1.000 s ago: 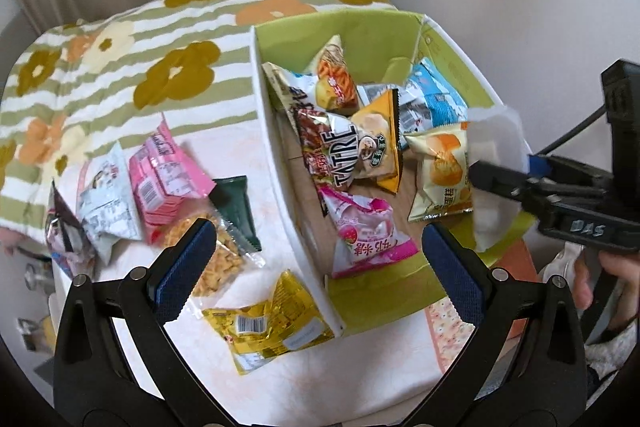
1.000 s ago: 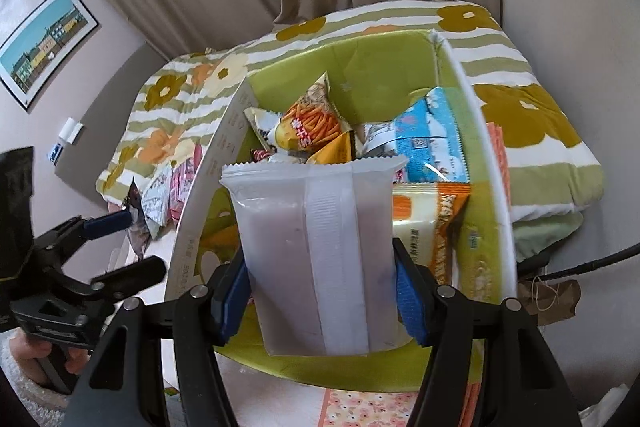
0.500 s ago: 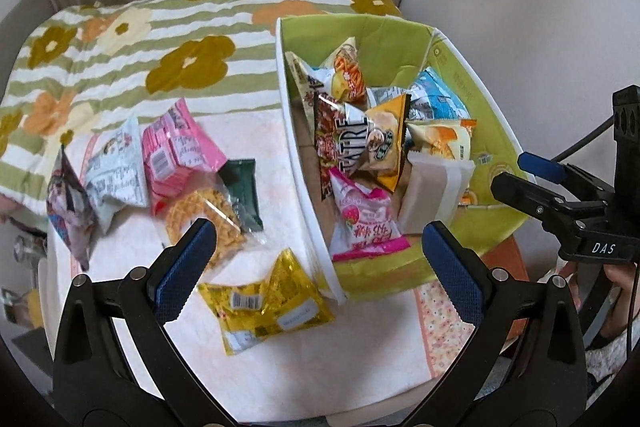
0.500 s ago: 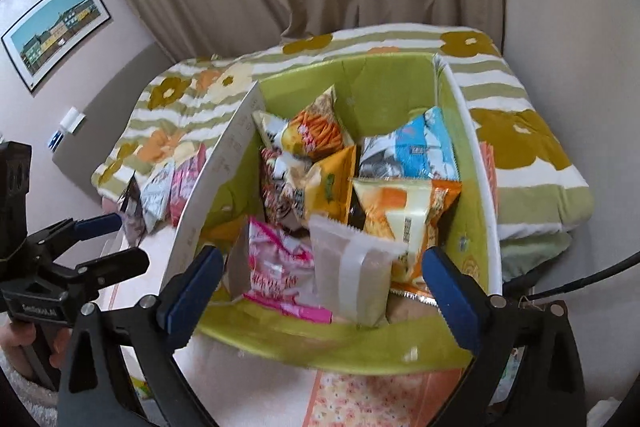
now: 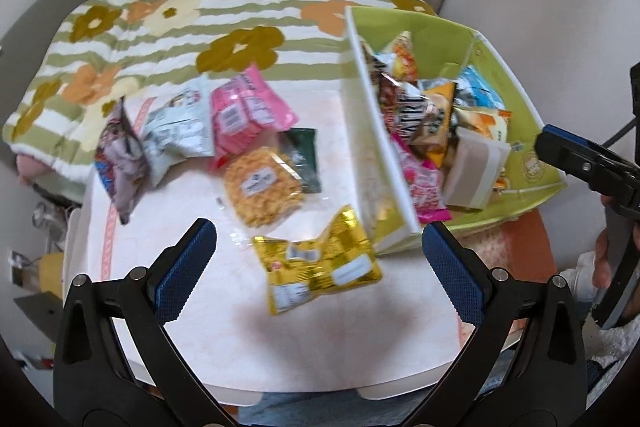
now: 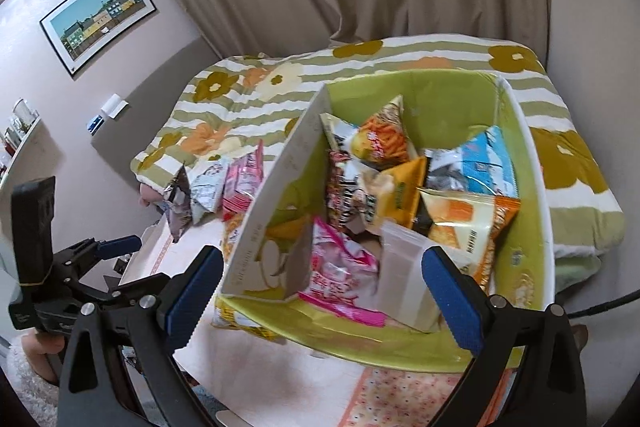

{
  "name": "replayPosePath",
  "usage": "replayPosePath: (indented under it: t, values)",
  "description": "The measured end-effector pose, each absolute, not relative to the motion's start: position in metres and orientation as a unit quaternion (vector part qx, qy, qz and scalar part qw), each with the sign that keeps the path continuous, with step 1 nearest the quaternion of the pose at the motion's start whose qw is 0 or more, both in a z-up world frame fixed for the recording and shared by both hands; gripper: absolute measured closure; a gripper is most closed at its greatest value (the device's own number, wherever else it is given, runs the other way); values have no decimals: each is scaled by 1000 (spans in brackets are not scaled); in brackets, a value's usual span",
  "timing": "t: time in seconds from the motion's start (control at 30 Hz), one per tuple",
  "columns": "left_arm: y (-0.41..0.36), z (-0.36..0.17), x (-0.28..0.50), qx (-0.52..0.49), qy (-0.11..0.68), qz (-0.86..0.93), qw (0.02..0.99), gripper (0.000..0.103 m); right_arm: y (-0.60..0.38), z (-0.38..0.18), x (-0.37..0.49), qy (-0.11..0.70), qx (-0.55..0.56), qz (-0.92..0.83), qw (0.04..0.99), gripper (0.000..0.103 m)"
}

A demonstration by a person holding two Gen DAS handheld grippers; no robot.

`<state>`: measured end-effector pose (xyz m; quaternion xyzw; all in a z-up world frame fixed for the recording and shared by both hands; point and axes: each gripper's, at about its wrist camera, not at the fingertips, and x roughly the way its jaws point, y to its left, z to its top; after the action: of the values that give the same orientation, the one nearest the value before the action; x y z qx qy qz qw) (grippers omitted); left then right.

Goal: Organize snacks
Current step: 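Withdraw both tools from the box toward the remaining snacks, then grasp the dark chocolate bag with the left tool while the right tool grasps the grey corn-roll bag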

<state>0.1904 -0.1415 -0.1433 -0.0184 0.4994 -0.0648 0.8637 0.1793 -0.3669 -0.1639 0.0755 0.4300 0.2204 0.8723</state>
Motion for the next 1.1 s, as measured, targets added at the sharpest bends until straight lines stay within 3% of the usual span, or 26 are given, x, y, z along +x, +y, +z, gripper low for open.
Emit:
replayPosePath:
  t: [0.7, 1.1]
  values:
    - [86, -157, 230, 5, 507, -88, 858, 1, -164, -173, 211, 445, 121, 203, 864, 4]
    - [129, -204, 285, 84, 520, -190, 829, 1, -82, -217, 259, 482, 68, 162, 859, 4]
